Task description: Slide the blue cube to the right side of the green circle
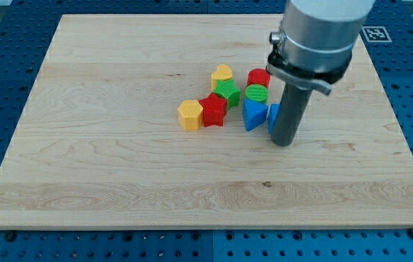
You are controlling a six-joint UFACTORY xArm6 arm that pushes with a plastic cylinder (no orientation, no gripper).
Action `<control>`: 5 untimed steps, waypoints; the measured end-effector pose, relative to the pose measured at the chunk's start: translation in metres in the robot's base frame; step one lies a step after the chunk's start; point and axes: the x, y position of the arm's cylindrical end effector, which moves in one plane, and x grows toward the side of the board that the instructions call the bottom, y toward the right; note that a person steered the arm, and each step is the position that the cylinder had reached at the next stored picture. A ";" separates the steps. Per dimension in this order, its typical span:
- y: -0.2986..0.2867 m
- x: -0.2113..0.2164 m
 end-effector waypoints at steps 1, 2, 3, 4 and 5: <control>0.000 -0.022; 0.004 -0.016; 0.037 -0.004; 0.063 -0.014; 0.064 -0.032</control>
